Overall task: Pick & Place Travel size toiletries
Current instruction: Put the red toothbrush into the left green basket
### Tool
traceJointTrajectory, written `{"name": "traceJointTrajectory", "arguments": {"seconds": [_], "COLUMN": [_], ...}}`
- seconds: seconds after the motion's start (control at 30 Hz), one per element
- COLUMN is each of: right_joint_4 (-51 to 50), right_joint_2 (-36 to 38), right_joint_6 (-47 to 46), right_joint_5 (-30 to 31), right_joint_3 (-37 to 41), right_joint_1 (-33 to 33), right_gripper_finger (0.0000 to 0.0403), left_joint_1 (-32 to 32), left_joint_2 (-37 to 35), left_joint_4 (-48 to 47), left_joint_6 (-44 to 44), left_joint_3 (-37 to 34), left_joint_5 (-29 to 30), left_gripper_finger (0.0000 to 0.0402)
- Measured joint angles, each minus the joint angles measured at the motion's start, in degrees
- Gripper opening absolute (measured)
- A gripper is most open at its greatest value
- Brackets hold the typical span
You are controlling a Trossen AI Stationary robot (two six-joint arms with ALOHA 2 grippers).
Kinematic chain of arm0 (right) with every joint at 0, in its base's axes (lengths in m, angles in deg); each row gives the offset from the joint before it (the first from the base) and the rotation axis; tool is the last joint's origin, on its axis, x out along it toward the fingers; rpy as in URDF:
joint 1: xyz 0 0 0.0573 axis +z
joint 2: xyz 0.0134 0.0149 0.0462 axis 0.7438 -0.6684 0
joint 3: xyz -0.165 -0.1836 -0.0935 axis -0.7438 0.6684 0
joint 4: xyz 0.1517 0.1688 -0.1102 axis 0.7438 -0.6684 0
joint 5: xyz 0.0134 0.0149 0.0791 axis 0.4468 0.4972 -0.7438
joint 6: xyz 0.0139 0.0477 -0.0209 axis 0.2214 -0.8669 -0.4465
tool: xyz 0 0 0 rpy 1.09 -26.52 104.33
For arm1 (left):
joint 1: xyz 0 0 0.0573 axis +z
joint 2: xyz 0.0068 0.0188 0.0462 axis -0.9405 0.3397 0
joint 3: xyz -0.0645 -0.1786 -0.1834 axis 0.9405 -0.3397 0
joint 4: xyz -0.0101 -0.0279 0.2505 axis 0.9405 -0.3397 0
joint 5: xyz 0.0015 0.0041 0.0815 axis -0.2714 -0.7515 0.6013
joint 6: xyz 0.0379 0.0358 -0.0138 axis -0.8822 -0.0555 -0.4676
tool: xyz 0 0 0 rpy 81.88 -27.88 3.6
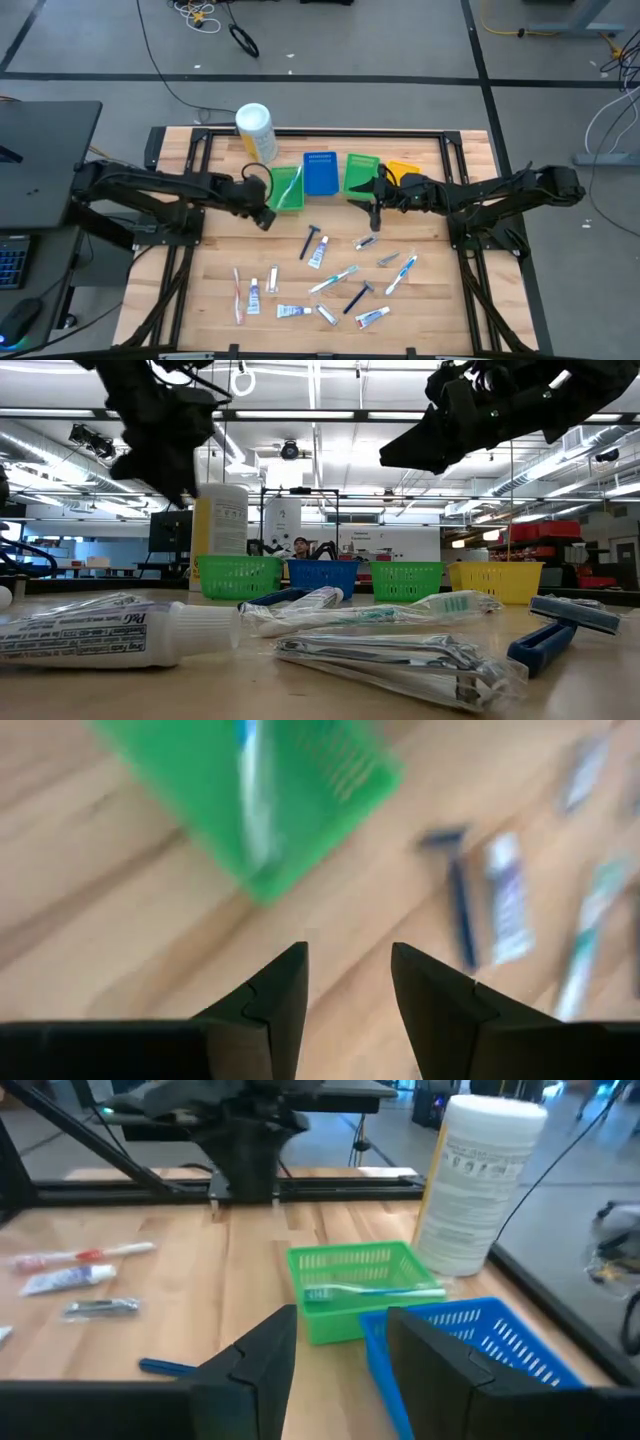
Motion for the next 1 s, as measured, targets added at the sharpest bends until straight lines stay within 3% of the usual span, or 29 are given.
{"name": "traceJointTrajectory", "arguments": {"seconds": [0.2,0.57,1.0], "right_joint_4": [0.6,5.6,11.6], "right_joint_2": [0.0,0.0,0.0], "right_joint_6": [4.5,10.7,11.2], "right_joint_5": [6.6,7.0,7.0], "right_joint_3": [0.0,0.0,0.0], "right_joint_1": [-1.6,-6.5,-11.8], "right_gripper_finger": [0.0167,0.0167,0.0167], "left_joint_1": [-6.7,-19.3,-30.8], "left_joint_2": [5.2,16.4,20.4], "left_joint_4": [-12.5,-13.5,-10.7], "left_joint_6": [14.2,37.3,62.8], "left_joint_3": [5.8,6.1,6.1], "left_joint_5": [-2.9,-17.1,-19.1], "left_gripper_finger": [0.0155,0.0155,0.0155]}}
